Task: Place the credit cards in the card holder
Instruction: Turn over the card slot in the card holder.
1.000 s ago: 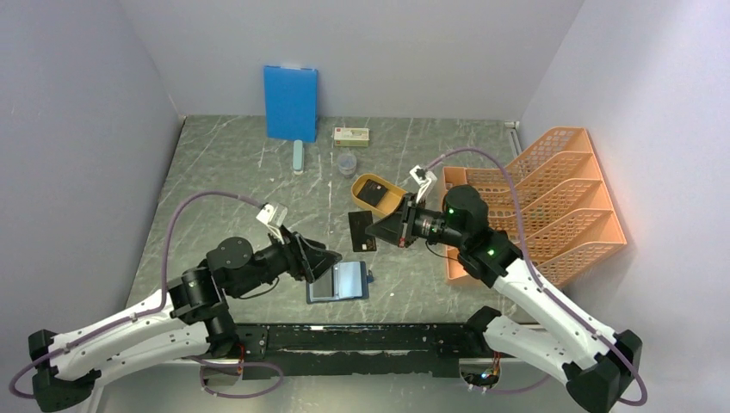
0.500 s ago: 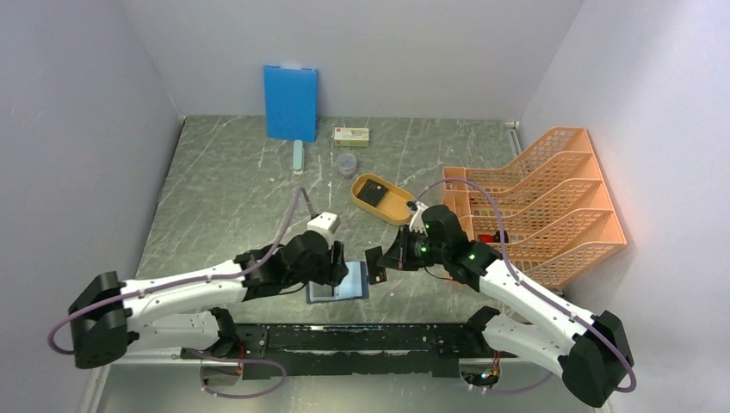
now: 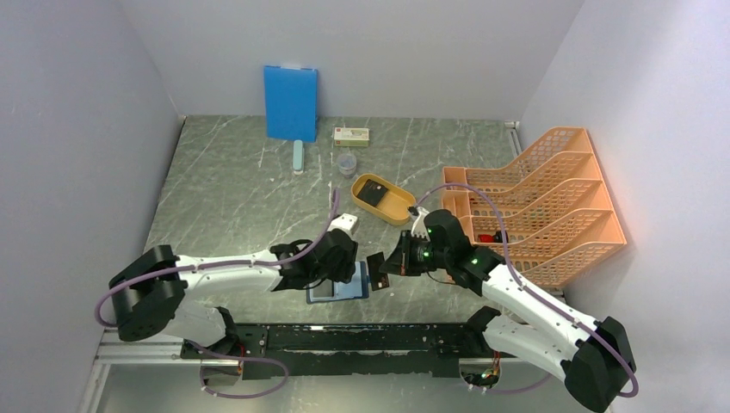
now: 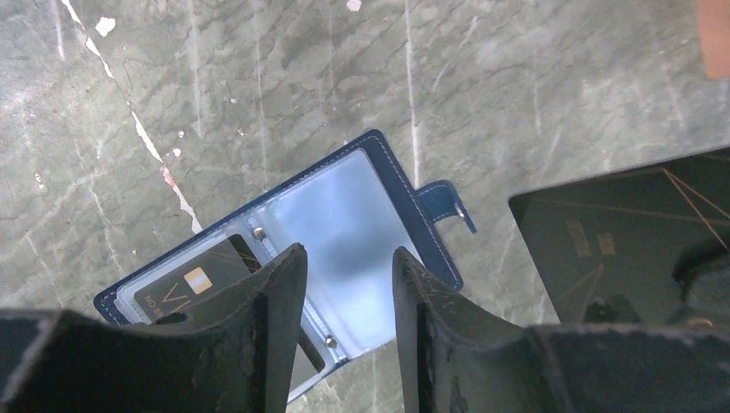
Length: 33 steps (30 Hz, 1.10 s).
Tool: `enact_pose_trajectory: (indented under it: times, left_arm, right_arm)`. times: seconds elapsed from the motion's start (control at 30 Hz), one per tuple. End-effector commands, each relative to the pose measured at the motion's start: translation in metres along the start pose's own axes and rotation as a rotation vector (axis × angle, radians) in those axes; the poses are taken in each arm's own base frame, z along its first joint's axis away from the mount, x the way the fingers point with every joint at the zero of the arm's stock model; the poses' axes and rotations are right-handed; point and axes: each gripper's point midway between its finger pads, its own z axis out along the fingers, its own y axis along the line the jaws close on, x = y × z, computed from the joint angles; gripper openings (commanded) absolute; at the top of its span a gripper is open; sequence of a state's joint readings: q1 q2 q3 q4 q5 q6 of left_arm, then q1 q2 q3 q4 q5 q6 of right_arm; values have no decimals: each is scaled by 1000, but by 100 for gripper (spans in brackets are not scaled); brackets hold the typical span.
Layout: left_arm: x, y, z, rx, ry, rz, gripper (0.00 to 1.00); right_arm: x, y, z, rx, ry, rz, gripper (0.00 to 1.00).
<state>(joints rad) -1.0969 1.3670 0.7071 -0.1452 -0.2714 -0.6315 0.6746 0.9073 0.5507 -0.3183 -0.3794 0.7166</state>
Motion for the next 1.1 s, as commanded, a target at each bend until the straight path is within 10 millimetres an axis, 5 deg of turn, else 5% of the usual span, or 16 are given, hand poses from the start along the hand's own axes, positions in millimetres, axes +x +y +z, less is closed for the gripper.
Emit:
enact_pose_trajectory:
  times: [0.0,0.47,0.97,1.07]
  left_arm:
    - [-8,-3,12,-29,-25,15,45]
    - [23,17,29,-109,48,30,41]
    - [47,42,32,-193,86,31,6]
    - [47,43,32,-191,83,28,5]
  right_arm:
    - [9,1,0,-30,24,0,0]
    - [21,12,7,-107,61,28,0]
    - [35,0,22,-42,81,73,0]
    - [40,-6,27,-24,98,90,0]
